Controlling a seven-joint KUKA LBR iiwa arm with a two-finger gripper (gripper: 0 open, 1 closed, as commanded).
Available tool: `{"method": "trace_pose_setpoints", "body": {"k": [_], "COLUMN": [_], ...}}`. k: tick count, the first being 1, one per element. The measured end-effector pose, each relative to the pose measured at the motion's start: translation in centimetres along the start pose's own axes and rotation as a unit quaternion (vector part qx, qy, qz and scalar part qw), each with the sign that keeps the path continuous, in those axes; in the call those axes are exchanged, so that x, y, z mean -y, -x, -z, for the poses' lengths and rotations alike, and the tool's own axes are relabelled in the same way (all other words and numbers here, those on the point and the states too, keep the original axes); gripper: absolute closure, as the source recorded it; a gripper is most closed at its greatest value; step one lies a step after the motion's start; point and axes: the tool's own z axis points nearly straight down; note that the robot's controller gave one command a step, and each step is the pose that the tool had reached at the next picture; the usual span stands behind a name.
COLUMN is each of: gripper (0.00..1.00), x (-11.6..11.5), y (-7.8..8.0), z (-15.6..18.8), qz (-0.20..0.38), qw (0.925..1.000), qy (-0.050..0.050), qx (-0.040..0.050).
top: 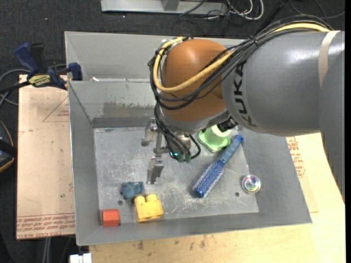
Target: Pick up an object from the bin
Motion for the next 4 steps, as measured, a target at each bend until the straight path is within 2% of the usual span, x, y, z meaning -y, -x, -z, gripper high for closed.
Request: {"method": "trace_pose_setpoints", "body": {"k": [1, 2, 3, 4], "gripper": [0.00, 0.00, 1.00, 1.00], "x": [1.5, -0.3, 0.0, -2.1], "y": [-2.0, -1.8, -1.9, -1.9], "z": [-11.5, -12.2, -12.7, -2.3], "qz": [0.139, 0.211, 0.210, 0.185], "qw": [0.9903, 0.9775, 0.9776, 0.9826], "qy": [0.000, 0.002, 0.001, 0.001], "qx": [0.0031, 0.0094, 0.0084, 0.0092]}}
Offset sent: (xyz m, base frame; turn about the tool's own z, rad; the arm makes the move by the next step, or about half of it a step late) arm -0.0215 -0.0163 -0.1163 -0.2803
